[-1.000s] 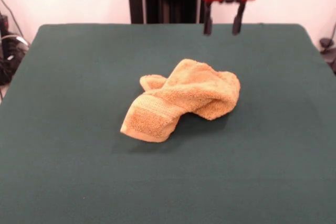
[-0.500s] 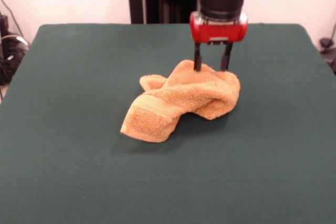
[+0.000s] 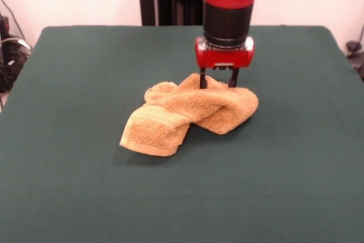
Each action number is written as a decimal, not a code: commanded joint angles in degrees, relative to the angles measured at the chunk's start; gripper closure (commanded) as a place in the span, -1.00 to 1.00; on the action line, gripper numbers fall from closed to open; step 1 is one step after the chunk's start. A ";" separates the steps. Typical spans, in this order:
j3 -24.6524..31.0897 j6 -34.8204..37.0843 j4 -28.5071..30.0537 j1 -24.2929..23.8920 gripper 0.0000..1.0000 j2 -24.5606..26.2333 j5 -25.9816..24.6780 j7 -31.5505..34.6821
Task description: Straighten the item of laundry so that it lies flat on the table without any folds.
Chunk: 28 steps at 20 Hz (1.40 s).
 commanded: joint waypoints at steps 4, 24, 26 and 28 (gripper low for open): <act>3.17 -6.70 -6.28 1.04 -1.00 7.65 -1.22 7.74; 0.95 -5.56 -2.43 4.21 1.00 1.88 0.75 10.91; 0.21 -2.88 0.54 5.36 1.00 -2.53 1.29 11.69; -0.47 -0.34 3.57 6.40 1.00 -7.03 2.09 12.64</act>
